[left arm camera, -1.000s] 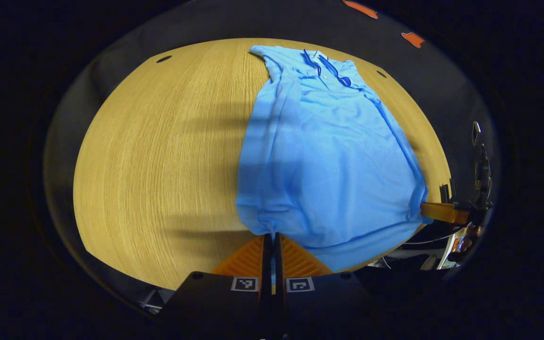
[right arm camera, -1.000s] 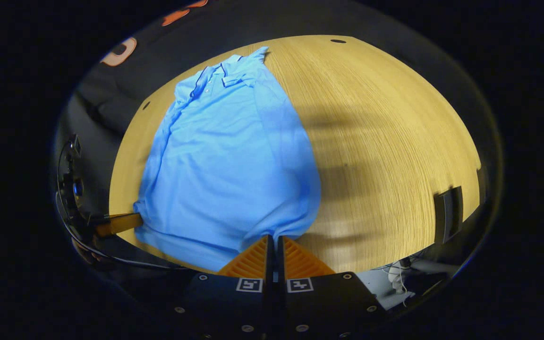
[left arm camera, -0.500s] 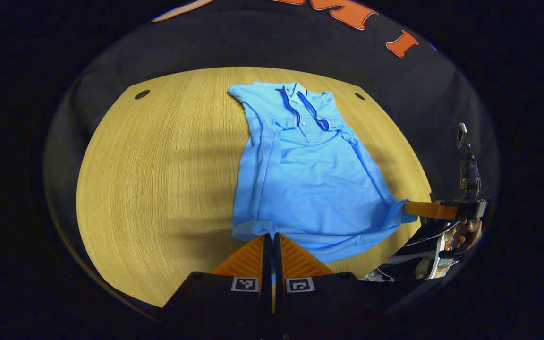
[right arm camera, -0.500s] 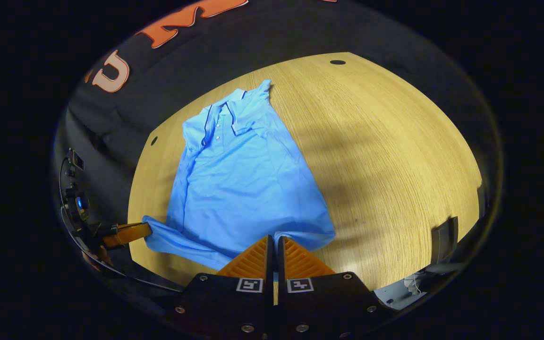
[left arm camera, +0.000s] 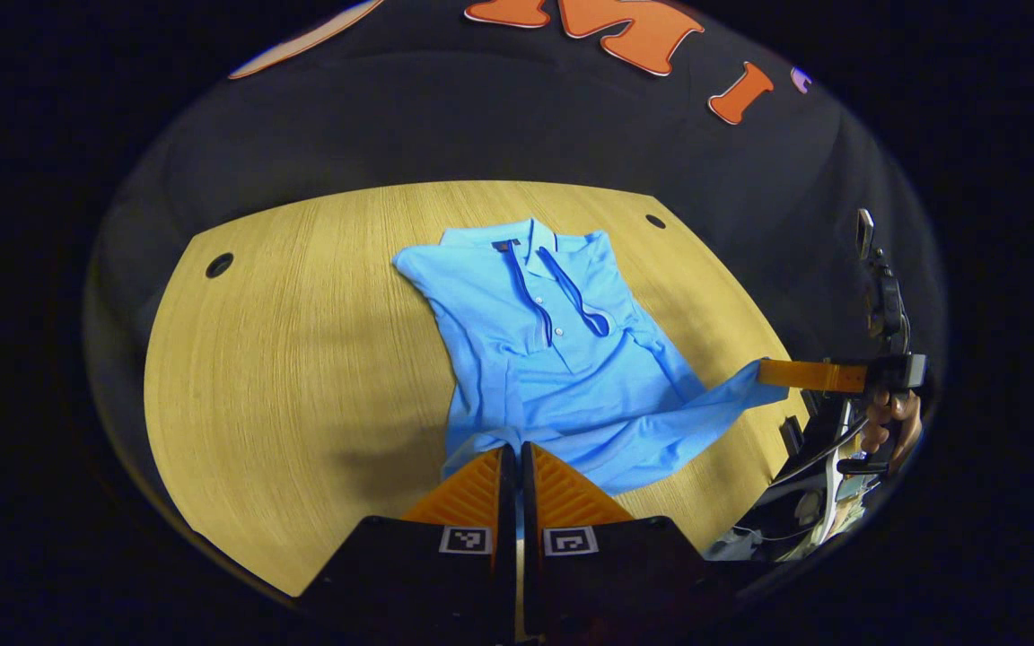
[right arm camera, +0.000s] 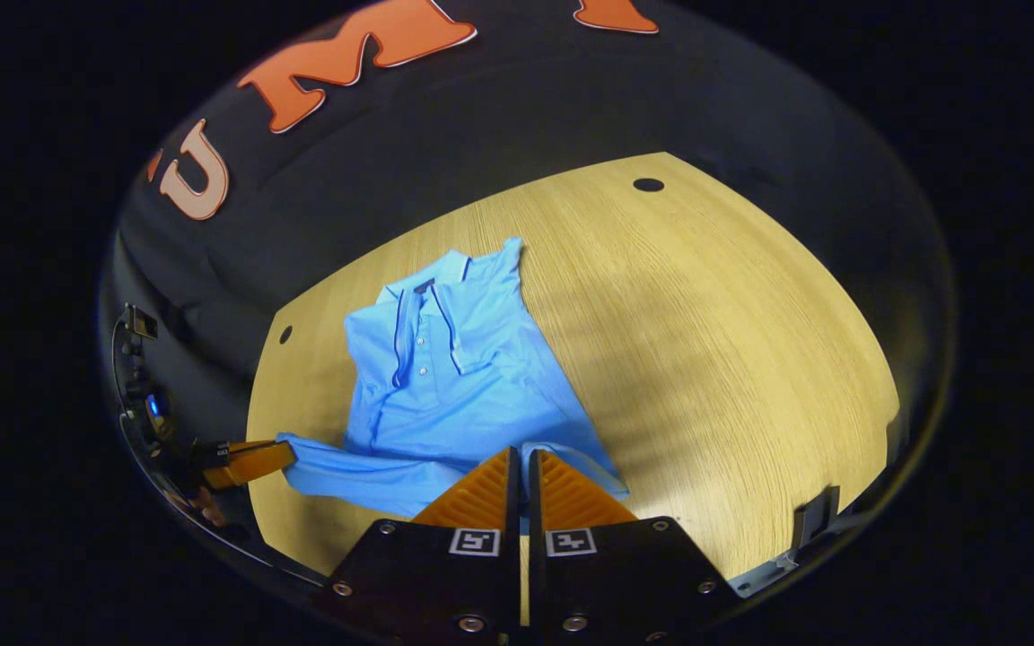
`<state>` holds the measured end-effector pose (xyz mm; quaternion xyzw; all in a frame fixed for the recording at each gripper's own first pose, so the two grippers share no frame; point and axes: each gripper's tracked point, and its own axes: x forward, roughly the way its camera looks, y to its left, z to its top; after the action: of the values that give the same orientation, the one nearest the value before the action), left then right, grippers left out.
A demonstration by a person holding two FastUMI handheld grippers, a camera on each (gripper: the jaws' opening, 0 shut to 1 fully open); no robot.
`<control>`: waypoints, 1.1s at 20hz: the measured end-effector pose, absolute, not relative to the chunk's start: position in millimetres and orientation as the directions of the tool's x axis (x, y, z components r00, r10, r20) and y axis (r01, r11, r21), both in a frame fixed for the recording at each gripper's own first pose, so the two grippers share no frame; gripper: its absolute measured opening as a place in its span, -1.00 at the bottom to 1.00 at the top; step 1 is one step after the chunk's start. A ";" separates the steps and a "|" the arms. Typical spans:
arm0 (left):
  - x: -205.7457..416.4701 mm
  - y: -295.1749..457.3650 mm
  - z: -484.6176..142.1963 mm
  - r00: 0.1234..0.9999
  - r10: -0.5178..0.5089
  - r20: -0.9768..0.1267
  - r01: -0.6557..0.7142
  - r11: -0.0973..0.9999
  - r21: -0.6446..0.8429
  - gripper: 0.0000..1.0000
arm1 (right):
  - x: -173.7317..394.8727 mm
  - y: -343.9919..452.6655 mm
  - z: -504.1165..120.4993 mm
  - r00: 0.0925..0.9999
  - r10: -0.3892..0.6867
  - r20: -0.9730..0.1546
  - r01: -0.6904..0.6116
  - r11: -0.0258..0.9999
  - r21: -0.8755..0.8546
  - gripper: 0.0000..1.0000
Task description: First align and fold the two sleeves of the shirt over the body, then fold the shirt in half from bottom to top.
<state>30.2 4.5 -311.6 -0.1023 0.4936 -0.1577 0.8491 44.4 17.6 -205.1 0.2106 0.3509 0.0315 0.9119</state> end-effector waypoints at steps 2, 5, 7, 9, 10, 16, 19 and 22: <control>50.0 9.7 -304.7 0.480 -0.372 -0.794 0.184 0.928 -0.324 -0.86 | 64.0 14.3 -188.5 0.772 0.196 -0.605 0.084 0.911 0.403 -0.91; 84.8 17.3 -297.5 0.523 -0.371 -0.767 0.184 0.928 -0.323 -0.84 | 95.9 14.2 -168.0 0.790 0.198 -0.580 0.063 0.915 0.399 -0.92; 108.8 24.3 -296.4 0.555 -0.356 -0.752 0.178 0.934 -0.311 -0.85 | 116.5 13.2 -160.3 0.795 0.211 -0.569 0.035 0.920 0.390 -0.92; 132.1 29.2 -294.9 0.582 -0.339 -0.739 0.161 0.939 -0.304 -0.85 | 140.4 10.5 -155.3 0.794 0.227 -0.564 0.013 0.921 0.389 -0.92; 143.6 31.3 -294.8 0.594 -0.334 -0.732 0.154 0.940 -0.304 -0.85 | 152.1 9.4 -154.4 0.792 0.234 -0.565 0.006 0.921 0.390 -0.92; 208.1 66.6 -312.5 0.652 -0.253 -0.715 0.062 0.957 -0.282 -0.86 | 230.6 0.2 -151.4 0.778 0.270 -0.567 -0.053 0.928 0.370 -0.92; 227.1 86.9 -339.0 0.644 -0.191 -0.741 0.020 0.972 -0.233 -0.86 | 270.5 -2.7 -149.9 0.779 0.274 -0.563 -0.067 0.931 0.360 -0.92; 237.6 93.8 -367.4 0.622 -0.149 -0.768 -0.002 0.981 -0.192 -0.86 | 302.1 3.0 -157.9 0.766 0.296 -0.571 -0.070 0.921 0.383 -0.92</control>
<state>237.6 93.8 -367.4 -0.0872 0.4326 -0.0411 0.8964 302.1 3.0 -157.9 0.1721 0.3276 0.0992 0.9237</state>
